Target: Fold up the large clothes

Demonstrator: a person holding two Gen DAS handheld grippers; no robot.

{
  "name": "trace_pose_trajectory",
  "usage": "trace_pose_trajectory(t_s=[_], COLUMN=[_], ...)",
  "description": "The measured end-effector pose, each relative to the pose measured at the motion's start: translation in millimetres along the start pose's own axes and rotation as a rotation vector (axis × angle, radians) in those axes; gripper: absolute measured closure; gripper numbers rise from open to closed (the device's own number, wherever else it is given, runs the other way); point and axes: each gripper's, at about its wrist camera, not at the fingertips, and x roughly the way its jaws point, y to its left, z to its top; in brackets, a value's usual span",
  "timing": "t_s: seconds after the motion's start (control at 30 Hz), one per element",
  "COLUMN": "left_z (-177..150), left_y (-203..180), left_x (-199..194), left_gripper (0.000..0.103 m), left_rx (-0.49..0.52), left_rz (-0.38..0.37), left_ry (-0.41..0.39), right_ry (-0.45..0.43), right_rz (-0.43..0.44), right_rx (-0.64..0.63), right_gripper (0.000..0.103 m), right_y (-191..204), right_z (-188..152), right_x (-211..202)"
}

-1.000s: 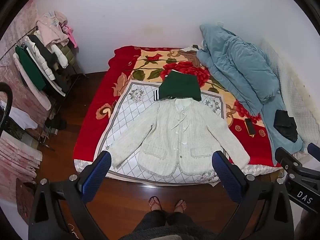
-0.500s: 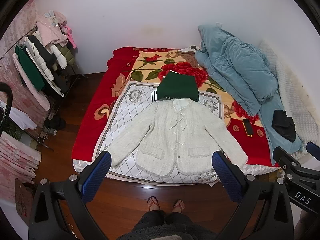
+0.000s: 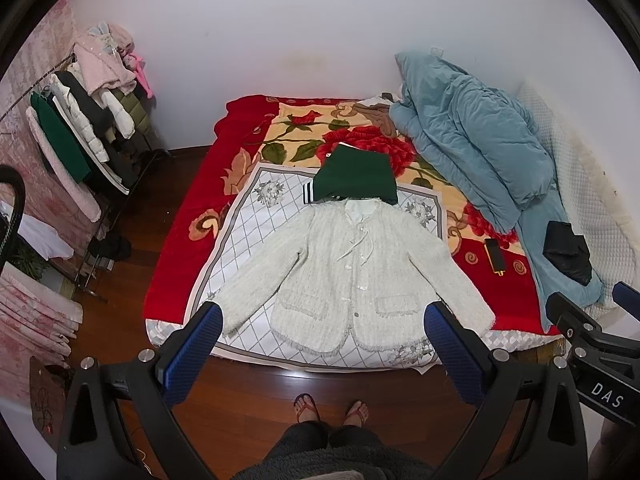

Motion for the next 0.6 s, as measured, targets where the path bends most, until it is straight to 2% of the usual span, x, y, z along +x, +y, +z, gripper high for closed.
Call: trace_pose_trajectory(t_s=[0.6], left_z=[0.8], left_y=[-0.1], left_x=[-2.5], left_gripper=[0.000], left_rx=[0.000], left_rz=[-0.002], left_ry=[-0.001], right_ry=[-0.003], right_rz=[0.003], right_rx=[-0.005], right_gripper=[0.000], right_y=[2.2], right_z=[2.8], right_x=[-6.5])
